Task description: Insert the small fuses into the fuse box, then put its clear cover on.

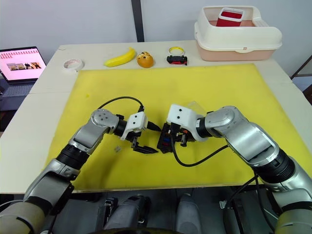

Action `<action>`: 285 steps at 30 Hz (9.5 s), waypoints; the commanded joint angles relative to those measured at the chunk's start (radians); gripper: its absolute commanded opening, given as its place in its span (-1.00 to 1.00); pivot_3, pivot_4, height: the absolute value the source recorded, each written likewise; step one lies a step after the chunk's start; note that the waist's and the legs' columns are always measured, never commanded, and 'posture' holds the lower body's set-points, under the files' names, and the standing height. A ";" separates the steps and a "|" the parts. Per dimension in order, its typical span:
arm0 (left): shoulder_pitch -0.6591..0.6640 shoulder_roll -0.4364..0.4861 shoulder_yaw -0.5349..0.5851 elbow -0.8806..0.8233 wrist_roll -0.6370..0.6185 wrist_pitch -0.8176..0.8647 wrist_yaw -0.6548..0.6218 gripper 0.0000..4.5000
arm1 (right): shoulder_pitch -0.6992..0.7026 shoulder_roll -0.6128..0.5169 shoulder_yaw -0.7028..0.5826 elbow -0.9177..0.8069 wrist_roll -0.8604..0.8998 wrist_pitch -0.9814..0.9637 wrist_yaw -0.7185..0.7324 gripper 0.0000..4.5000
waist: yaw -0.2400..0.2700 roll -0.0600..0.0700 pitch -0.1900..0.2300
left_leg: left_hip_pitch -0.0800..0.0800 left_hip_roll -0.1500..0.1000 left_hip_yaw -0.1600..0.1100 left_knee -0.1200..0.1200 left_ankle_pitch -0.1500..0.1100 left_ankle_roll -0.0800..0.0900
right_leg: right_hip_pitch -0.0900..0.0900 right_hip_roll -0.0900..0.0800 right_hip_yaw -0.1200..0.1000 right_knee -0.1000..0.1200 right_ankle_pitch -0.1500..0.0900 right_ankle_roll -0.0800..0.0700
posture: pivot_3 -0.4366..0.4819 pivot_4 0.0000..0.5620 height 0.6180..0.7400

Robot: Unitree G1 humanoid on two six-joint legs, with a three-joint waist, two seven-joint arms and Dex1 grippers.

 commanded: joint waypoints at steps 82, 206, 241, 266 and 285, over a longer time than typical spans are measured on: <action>-0.003 -0.011 -0.008 -0.012 0.003 -0.013 0.015 1.00 | -0.036 -0.009 -0.102 -0.077 0.149 0.120 -0.080 -0.97 | 0.001 0.000 0.000 | 0.000 0.000 0.000 0.000 0.000 0.000 | 0.000 0.000 0.000 0.000 0.000 0.000 | -0.05 -0.47 1.00; 0.054 0.001 0.018 -0.093 -0.011 -0.003 0.077 1.00 | -0.231 -0.063 0.167 0.004 0.126 0.245 -0.081 -0.97 | 0.000 0.000 0.000 | 0.000 0.000 0.000 0.000 0.000 0.000 | 0.000 0.000 0.000 0.000 0.000 0.000 | -0.05 -0.47 1.00; 0.059 -0.002 0.021 -0.115 -0.014 0.008 0.123 1.00 | -0.347 -0.061 0.287 0.026 0.013 0.196 0.064 -0.97 | -0.001 0.000 0.000 | 0.000 0.000 0.000 0.000 0.000 0.000 | 0.000 0.000 0.000 0.000 0.000 0.000 | -0.05 -0.47 1.00; 0.038 0.002 0.019 -0.085 -0.010 0.000 0.110 1.00 | -0.345 -0.026 0.219 0.006 0.022 0.240 0.055 -0.18 | -0.001 0.000 0.000 | 0.000 0.000 0.000 0.000 0.000 0.000 | -0.001 0.000 0.000 0.000 0.000 0.000 | -0.05 -0.47 1.00; 0.010 0.020 0.029 -0.040 -0.010 -0.019 0.088 1.00 | 0.042 0.081 -0.274 -0.099 0.148 0.021 -0.067 -0.99 | 0.003 0.000 0.000 | 0.000 0.000 0.000 0.000 0.000 0.000 | 0.000 0.000 0.000 0.000 0.000 0.000 | -0.05 -0.47 1.00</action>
